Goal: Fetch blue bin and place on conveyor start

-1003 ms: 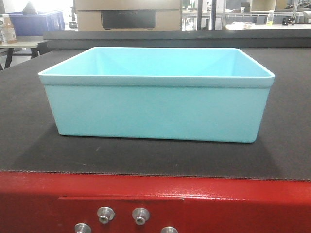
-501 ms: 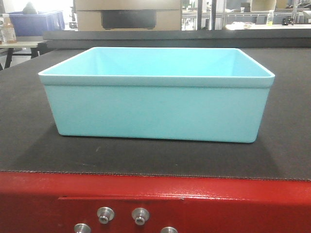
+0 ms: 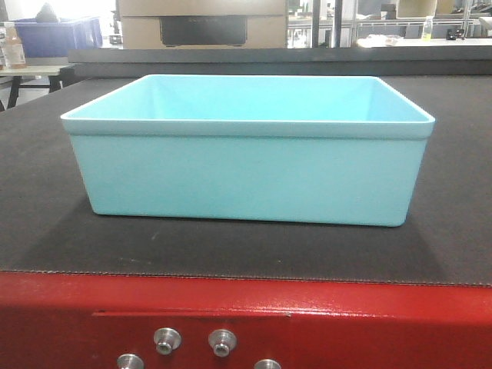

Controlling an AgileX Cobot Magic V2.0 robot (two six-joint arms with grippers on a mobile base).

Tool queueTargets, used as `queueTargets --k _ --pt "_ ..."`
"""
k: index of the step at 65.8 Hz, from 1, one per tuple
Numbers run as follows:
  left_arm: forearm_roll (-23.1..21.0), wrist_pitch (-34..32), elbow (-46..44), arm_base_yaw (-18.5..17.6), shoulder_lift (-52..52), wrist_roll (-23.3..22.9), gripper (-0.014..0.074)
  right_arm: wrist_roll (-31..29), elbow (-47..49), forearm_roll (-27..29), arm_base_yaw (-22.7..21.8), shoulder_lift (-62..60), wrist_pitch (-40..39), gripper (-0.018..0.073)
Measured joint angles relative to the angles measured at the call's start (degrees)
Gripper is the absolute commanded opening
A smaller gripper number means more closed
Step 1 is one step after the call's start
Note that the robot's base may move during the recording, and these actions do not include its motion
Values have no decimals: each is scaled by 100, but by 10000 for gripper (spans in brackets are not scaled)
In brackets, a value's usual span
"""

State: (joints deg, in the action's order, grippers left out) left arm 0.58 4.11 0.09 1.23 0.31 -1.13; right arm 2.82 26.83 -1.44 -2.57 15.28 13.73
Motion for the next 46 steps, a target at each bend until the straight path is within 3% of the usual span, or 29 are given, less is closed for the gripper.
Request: queueTargets --k 21,27,37,46 --pt "0 0 0 0 0 0 -111 -15 0 0 -37 -3 0 -162" --pt "0 0 0 0 0 0 -111 -230 -125 310 -195 -90 0 -162" --pt "0 0 0 0 0 0 -111 -631 -858 703 -599 -619 -107 -162" --pt "0 0 0 0 0 0 -111 -681 -1837 755 -690 -1296 -500 -162"
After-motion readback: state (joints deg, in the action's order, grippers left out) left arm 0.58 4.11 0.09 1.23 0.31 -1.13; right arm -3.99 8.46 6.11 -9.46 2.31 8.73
